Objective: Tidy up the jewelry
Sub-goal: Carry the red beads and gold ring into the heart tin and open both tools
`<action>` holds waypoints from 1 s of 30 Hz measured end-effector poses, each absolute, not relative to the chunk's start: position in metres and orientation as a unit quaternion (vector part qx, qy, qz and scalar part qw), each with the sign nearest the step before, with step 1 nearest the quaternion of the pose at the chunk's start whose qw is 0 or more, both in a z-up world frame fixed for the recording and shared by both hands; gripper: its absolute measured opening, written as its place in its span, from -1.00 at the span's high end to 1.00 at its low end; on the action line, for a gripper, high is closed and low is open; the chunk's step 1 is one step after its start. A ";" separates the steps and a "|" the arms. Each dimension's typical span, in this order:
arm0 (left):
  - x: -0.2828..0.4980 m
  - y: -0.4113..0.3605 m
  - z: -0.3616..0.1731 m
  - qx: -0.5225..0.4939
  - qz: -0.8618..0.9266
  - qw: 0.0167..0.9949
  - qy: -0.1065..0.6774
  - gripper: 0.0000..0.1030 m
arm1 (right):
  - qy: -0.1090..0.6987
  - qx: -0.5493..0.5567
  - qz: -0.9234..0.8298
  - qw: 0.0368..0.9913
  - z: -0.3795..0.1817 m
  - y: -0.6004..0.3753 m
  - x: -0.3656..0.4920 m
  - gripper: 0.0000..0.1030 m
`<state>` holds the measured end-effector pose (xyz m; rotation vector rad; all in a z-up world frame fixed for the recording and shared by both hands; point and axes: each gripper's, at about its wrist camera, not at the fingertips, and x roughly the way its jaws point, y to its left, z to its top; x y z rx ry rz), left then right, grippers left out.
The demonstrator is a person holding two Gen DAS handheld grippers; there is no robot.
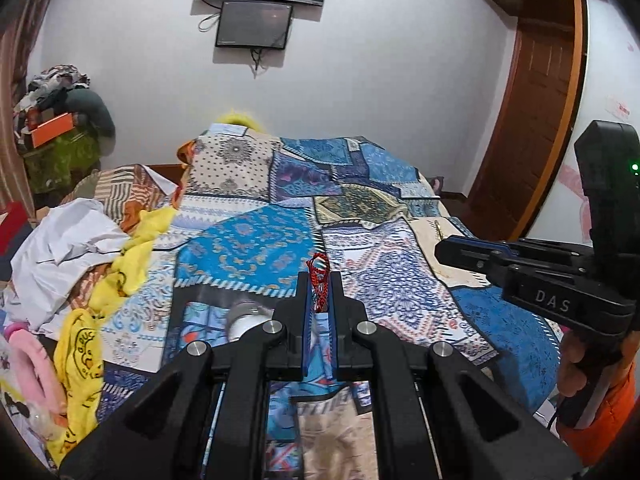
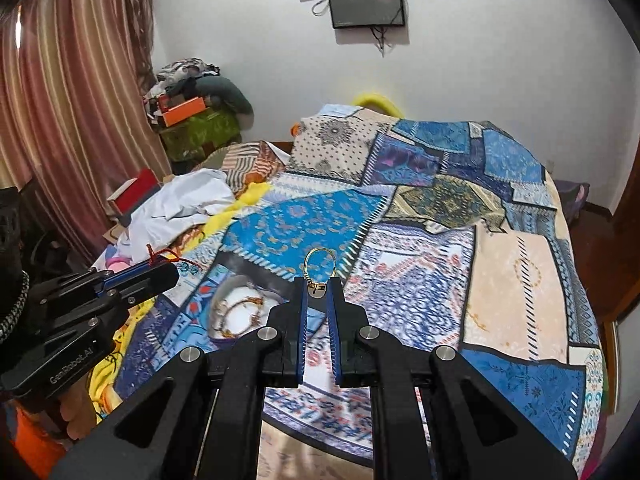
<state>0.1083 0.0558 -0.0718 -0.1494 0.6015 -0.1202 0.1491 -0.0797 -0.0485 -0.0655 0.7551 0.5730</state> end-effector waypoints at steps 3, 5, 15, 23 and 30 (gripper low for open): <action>0.106 0.071 -0.072 -0.077 -0.052 0.951 0.296 0.89 | 0.363 -0.032 0.286 0.886 -0.050 -0.066 0.149 0.84; 0.107 0.078 -0.073 -0.078 -0.048 0.950 0.297 0.89 | 0.366 -0.034 0.293 0.883 -0.053 -0.057 0.149 0.84; 0.123 0.104 -0.099 -0.100 -0.048 0.942 0.316 0.89 | 0.401 -0.052 0.317 0.858 -0.084 -0.019 0.154 0.83; 0.146 0.108 -0.128 -0.114 -0.066 0.928 0.347 0.89 | 0.440 -0.069 0.331 0.832 -0.117 0.008 0.163 0.83; 0.166 0.109 -0.152 -0.125 -0.083 0.914 0.378 0.89 | 0.465 -0.080 0.331 0.817 -0.138 0.017 0.170 0.83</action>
